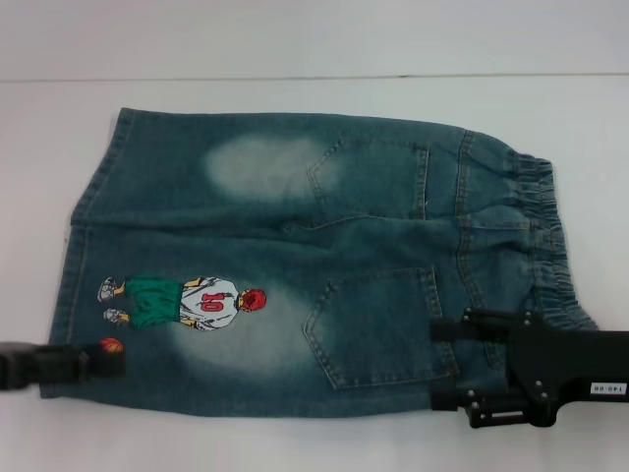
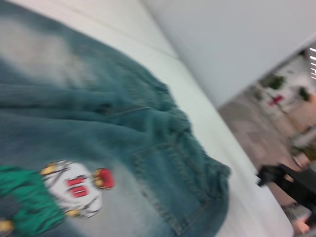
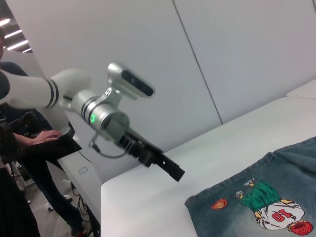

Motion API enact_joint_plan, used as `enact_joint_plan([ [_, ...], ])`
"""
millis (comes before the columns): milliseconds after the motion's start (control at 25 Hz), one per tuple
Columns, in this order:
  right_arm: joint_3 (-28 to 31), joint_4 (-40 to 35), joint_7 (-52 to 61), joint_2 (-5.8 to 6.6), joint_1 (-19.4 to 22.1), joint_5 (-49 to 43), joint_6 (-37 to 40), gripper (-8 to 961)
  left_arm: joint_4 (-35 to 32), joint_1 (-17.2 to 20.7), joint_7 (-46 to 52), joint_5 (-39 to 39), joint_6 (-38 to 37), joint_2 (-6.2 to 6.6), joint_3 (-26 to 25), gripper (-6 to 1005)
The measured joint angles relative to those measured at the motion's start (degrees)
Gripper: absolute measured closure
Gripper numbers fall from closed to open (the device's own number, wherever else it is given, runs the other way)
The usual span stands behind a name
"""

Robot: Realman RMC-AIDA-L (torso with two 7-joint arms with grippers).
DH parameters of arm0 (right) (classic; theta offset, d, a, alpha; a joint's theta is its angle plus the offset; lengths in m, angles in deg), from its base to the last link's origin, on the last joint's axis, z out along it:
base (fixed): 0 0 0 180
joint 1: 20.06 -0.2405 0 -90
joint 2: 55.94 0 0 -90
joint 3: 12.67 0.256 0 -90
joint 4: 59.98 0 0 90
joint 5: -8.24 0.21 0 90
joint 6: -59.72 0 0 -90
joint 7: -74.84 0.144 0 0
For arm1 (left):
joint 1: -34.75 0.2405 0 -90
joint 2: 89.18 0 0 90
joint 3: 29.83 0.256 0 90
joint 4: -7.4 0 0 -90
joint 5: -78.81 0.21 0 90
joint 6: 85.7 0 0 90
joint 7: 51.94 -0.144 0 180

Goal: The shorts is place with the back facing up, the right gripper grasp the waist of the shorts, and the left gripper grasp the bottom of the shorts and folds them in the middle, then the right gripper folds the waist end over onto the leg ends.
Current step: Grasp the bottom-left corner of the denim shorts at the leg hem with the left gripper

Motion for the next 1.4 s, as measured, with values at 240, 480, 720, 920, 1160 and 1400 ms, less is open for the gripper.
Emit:
enact_joint_plan([
  [240, 0.1, 0.1, -1.7, -0.12, 0.4, 0.0, -0.1, 98, -5.8, -2.3, 17.1, 7.0, 1.1, 2.57, -0.2, 125],
  [480, 0.0, 0.9, -2.5, -0.22, 0.1, -0.1, -2.0, 103, -5.8, -4.5, 25.0, 14.3, 6.5, 2.86, 1.0, 128],
  [720, -0.1, 1.5, -3.0, -0.08, -0.2, -0.1, -2.6, 107, -5.0, -6.1, 27.8, 18.1, 11.1, 2.82, 3.7, 132],
  [920, -0.1, 1.5, -3.0, -0.07, -0.2, -0.1, -2.7, 111, -4.8, -6.6, 29.3, 19.0, 12.8, 2.71, 5.9, 135],
  [1160, 0.0, 1.5, -3.0, 0.02, -0.2, -0.1, -2.9, 115, -3.5, -7.2, 29.4, 19.8, 13.5, 2.46, 6.9, 139],
  [1400, -0.1, 1.5, -3.0, 0.00, -0.2, 0.0, -3.3, 120, -2.9, -7.4, 29.4, 19.8, 13.6, 2.45, 7.2, 142],
])
